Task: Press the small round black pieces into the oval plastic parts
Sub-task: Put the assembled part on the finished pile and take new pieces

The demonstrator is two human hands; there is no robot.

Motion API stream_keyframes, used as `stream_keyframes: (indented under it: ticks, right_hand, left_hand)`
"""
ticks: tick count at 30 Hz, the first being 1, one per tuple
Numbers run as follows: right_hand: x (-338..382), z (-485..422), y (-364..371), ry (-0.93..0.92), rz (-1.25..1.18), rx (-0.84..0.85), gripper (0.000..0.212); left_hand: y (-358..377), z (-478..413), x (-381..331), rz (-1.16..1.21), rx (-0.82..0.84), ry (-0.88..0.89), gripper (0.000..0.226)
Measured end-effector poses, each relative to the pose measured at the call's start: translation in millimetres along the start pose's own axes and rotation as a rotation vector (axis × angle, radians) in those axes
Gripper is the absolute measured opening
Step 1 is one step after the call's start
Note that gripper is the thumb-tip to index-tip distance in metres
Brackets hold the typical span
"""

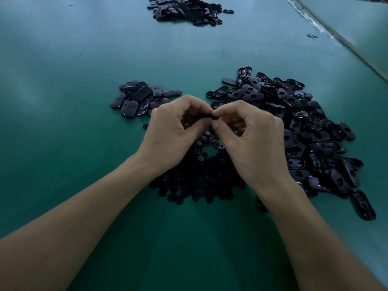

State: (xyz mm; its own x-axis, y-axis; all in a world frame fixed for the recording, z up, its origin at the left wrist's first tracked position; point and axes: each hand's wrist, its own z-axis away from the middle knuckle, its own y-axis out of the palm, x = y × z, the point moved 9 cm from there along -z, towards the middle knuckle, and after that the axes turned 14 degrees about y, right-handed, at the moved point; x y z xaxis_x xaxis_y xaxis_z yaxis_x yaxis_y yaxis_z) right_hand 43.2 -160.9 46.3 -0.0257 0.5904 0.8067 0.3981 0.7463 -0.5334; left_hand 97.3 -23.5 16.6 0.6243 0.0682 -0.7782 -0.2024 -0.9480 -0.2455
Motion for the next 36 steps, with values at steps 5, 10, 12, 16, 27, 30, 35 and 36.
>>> stream_keyframes:
  ticks: [5, 10, 12, 16, 27, 30, 35, 36]
  right_hand:
    - [-7.9, -4.3, 4.9, 0.047, -0.046, 0.085, 0.024]
    - [-15.2, -8.7, 3.7, 0.108, -0.144, 0.107, 0.018]
    - [-16.8, -9.9, 2.9, 0.12, -0.16, 0.114, 0.017]
    - [-17.2, -10.4, 1.5, 0.12, -0.182, 0.127, 0.016]
    - [-15.6, -10.0, 0.1, 0.122, -0.166, 0.127, 0.015]
    - [-15.1, -9.6, 1.3, 0.14, -0.164, 0.113, 0.015]
    - [-15.5, -9.5, 1.8, 0.164, -0.176, 0.131, 0.016]
    - [-15.7, -9.6, 1.7, 0.163, -0.175, 0.139, 0.015]
  left_hand:
    - [-0.5, -0.2, 0.8, 0.093, -0.017, -0.02, 0.026]
    - [-0.8, -0.2, 3.3, 0.143, -0.017, -0.042, 0.023]
    - [-1.4, -0.2, 3.6, 0.149, -0.021, -0.042, 0.023]
    - [-1.5, 0.3, 5.9, 0.17, -0.024, -0.061, 0.023]
    - [0.5, 1.6, 5.8, 0.176, -0.008, -0.08, 0.02]
    - [-0.2, 1.2, 5.2, 0.161, -0.017, -0.081, 0.021]
    - [-1.4, 1.3, 1.6, 0.135, -0.018, -0.074, 0.022]
    - [-2.2, 1.6, 0.9, 0.132, -0.022, -0.074, 0.021]
